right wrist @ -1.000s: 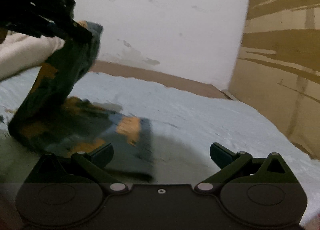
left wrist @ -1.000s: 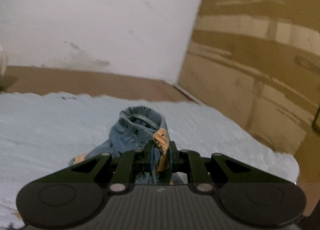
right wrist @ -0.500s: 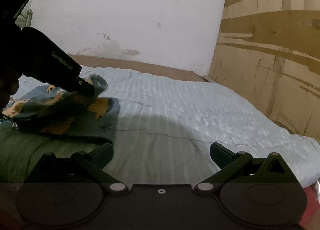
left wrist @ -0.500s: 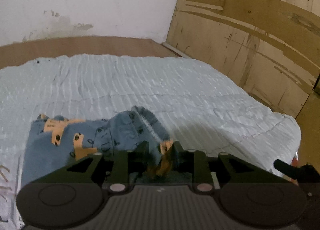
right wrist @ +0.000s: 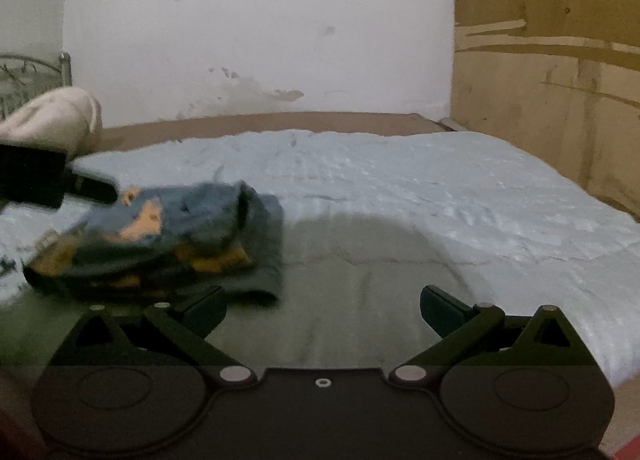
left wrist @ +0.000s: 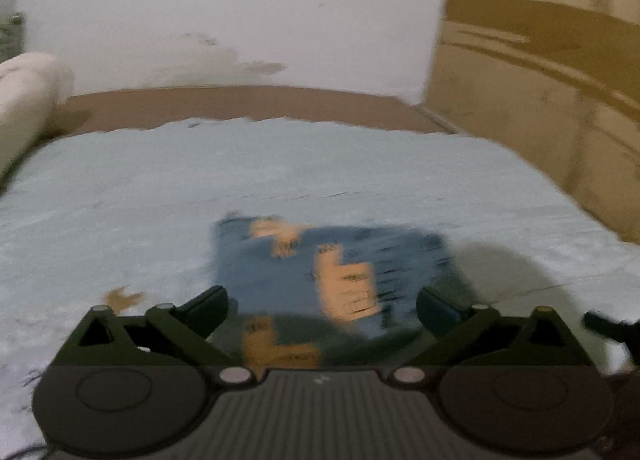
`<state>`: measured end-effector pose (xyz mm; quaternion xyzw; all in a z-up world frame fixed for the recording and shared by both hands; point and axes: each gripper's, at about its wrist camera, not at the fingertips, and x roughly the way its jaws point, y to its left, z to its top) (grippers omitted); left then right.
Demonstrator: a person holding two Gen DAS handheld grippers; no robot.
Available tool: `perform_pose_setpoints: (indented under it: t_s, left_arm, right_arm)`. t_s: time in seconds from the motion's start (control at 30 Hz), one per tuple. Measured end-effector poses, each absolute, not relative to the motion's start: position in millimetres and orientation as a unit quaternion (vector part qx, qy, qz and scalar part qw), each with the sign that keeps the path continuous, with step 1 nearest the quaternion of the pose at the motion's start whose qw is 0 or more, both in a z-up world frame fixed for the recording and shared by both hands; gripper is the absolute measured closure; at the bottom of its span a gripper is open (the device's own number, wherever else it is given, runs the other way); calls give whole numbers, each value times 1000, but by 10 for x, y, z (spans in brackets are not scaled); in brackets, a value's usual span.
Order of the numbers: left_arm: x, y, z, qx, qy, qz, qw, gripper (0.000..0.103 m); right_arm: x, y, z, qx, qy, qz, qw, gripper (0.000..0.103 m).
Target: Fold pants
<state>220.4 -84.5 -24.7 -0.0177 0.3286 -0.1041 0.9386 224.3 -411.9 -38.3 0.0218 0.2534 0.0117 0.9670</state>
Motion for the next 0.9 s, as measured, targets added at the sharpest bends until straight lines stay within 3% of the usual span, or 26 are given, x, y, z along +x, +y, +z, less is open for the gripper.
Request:
perform_pose_setpoints:
  t_s: [0.4,0.5,0.7,0.77,0.9]
  left_arm:
    - [2214,-507,-590,-12,402,-54,914,1]
    - [2219,-507,-616,-17,404,-56,913,1]
    - [2202,-503,-596,-21,399,-56,915,0]
    - [2190,-495,-566,-22,394,-52,917,0]
    - [2183,-478,-500,-31,385,-46,921,0]
  right_arm:
    - [2822,-3921,-375,212,328,119,913,1]
    - [2875,-3947,-379,234,330,107,908,7]
    - [2961,-3904,-390,219,329,69,916,38]
    - [2927,-3919,-383,215,324,53,920,62]
    - [2859,-3955,-387,207,308,59,927,73]
